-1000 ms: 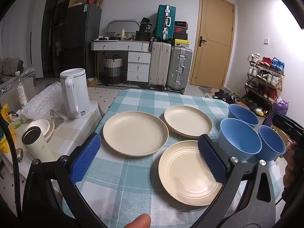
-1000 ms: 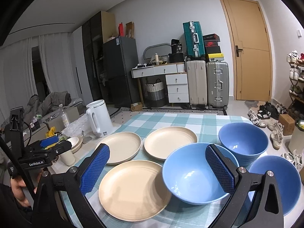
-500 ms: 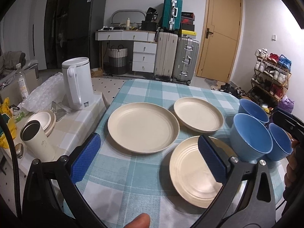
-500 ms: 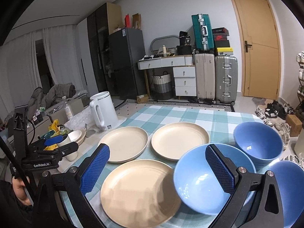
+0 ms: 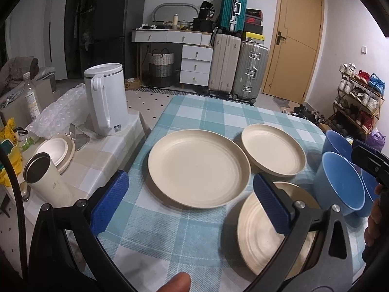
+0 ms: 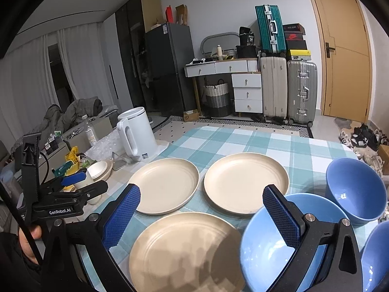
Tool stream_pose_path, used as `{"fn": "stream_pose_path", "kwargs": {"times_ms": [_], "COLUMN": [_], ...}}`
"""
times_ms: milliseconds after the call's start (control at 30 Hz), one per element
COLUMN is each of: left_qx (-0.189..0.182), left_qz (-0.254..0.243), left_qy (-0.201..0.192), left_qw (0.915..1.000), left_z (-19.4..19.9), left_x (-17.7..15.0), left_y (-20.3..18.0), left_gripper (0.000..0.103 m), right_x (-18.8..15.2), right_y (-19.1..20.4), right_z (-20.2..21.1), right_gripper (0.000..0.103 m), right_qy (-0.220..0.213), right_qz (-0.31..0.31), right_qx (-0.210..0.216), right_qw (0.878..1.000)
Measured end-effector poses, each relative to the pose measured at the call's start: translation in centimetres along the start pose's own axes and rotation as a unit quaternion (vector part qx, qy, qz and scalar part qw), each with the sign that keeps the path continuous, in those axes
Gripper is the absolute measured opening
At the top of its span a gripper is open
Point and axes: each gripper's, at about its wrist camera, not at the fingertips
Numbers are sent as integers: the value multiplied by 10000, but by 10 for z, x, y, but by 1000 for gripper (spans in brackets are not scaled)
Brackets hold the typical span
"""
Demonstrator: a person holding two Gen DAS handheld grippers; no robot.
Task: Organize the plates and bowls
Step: 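Close both grippers on the rim of the cream plate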
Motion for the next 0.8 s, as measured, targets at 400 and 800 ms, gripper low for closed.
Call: {"fn": "stream_pose_path", "kwargs": {"times_ms": [400, 800], "left_qx": [34, 157], "left_qz": [21, 155], "left_qy": [233, 656], "left_qw": [9997, 9976], "left_z": [-31, -67], "left_x": [13, 15], "left_y": [12, 36], "left_gripper": [102, 102], "right_x": [15, 22], "right_y": [-1, 6], "right_z": [-34, -80], "right_gripper": [103, 103], "right_qy": [178, 704], "right_qz": [-80, -273], "right_qx": [45, -14], "right_qw": [9998, 9971]}}
Point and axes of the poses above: each gripper's, at about its wrist camera, not at the fingertips, and z roughly against the way its jaws point, y to its left, x to its top, and after that the axes turned 1 degree about y, right-handed
